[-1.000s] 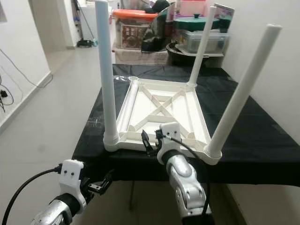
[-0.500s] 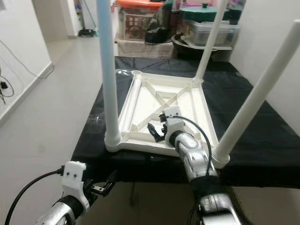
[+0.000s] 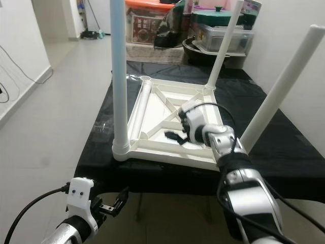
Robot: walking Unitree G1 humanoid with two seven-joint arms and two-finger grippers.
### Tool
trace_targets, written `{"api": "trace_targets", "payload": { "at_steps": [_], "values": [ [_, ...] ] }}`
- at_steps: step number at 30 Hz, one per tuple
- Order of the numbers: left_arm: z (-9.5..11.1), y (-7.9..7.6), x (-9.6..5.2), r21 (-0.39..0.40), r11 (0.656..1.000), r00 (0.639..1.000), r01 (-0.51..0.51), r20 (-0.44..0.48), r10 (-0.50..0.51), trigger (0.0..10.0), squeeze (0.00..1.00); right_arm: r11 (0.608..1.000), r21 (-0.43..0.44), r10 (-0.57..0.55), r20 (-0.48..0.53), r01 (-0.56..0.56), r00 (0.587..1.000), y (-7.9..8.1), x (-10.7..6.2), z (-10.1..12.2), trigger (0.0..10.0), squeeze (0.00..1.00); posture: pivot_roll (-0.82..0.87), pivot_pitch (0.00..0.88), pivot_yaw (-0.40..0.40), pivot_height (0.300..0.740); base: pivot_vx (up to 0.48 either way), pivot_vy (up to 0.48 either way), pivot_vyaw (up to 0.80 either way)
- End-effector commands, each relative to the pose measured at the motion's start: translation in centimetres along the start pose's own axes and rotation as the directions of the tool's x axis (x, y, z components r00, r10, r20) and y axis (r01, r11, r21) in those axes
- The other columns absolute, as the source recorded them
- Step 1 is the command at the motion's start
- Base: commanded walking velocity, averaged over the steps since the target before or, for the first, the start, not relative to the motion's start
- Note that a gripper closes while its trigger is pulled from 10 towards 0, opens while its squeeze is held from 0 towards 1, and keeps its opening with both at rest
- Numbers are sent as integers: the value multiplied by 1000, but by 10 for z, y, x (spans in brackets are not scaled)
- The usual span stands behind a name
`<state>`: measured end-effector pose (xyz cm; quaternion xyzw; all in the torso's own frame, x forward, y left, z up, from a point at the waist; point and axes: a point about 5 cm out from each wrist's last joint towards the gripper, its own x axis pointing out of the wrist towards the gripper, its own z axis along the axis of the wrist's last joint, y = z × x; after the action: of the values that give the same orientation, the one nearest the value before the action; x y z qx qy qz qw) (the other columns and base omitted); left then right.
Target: Building children table
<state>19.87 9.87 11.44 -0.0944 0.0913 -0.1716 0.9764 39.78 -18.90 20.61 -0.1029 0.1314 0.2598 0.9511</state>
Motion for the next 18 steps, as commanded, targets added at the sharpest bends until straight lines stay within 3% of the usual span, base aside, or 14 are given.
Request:
{"api": "trace_targets", "payload": {
  "at_steps": [1, 2, 4, 5, 6, 9, 10, 14, 15, 16, 17, 18],
  "values": [
    [-1, -2, -1, 7, 1000, 1000, -7, -6, 7, 10000, 0, 999, 45, -4, 42, 2, 999, 0, 1, 1, 10000, 0, 73, 39, -112, 740, 0, 0, 0],
    [0, -2, -1, 11, 1000, 1000, -8, -5, 8, 10000, 0, 996, 51, 68, 62, -72, 996, 5, 1, 0, 10000, 0, 79, 38, -113, 740, 0, 0, 0],
    [0, -2, -1, 14, 1000, 1000, -8, -5, 9, 10000, 0, 948, 15, 316, 81, -318, 945, 20, -7, -9, 10000, 0, 75, 38, -109, 740, 0, 0, 0],
    [0, -2, -1, 14, 1000, 1000, -8, -5, 9, 10000, 0, 948, 15, 316, 81, -318, 945, 20, -7, -9, 10000, 0, 75, 38, -109, 740, 0, 0, 0],
    [1, -2, -2, 13, 1000, 1000, -7, -5, 7, 10000, 0, 915, 18, 400, 101, -404, 911, 27, -10, -11, 10000, 0, 70, 38, -104, 740, 0, 0, 0],
    [1, -2, -2, 13, 1000, 1000, -3, -5, 3, 10000, 0, 900, 28, 428, 127, -435, 895, 31, -10, -11, 10000, 51, 72, 38, -103, 740, 0, 0, 0],
    [1, -3, -1, 13, 1000, 1000, 1, -7, -1, 10000, 0, 903, 43, 417, 154, -428, 896, 33, -5, -9, 10000, 1000, 75, 39, -104, 740, 0, 0, 0],
    [1, -3, -1, 13, 1000, 1000, 1, -8, -1, 10000, 0, 904, 42, 415, 156, -425, 897, 32, -3, -9, 10000, 1000, 75, 39, -104, 740, 0, 0, 0],
    [1, -3, -2, 13, 1000, 1000, 0, -9, 0, 10000, 0, 898, 40, 427, 166, -439, 889, 34, -1, -8, 10000, 733, 81, 42, -105, 740, 0, 0, 0],
    [1, -3, -2, 13, 1000, 1000, 0, -9, 0, 10000, 0, 898, 40, 427, 166, -439, 889, 34, -1, -8, 10000, 733, 81, 42, -105, 740, 0, 0, 0],
    [1, -3, -2, 13, 1000, 1000, -1, -9, 1, 10000, 0, 885, 38, 451, 178, -464, 874, 37, 1, -6, 10000, 0, 82, 41, -106, 740, 0, 0, 0],
    [1, -3, -2, 13, 1000, 1000, -1, -9, 1, 10000, 0, 885, 38, 451, 178, -464, 874, 37, 1, -6, 10000, 0, 82, 41, -106, 740, 0, 0, 0]
  ]
}}
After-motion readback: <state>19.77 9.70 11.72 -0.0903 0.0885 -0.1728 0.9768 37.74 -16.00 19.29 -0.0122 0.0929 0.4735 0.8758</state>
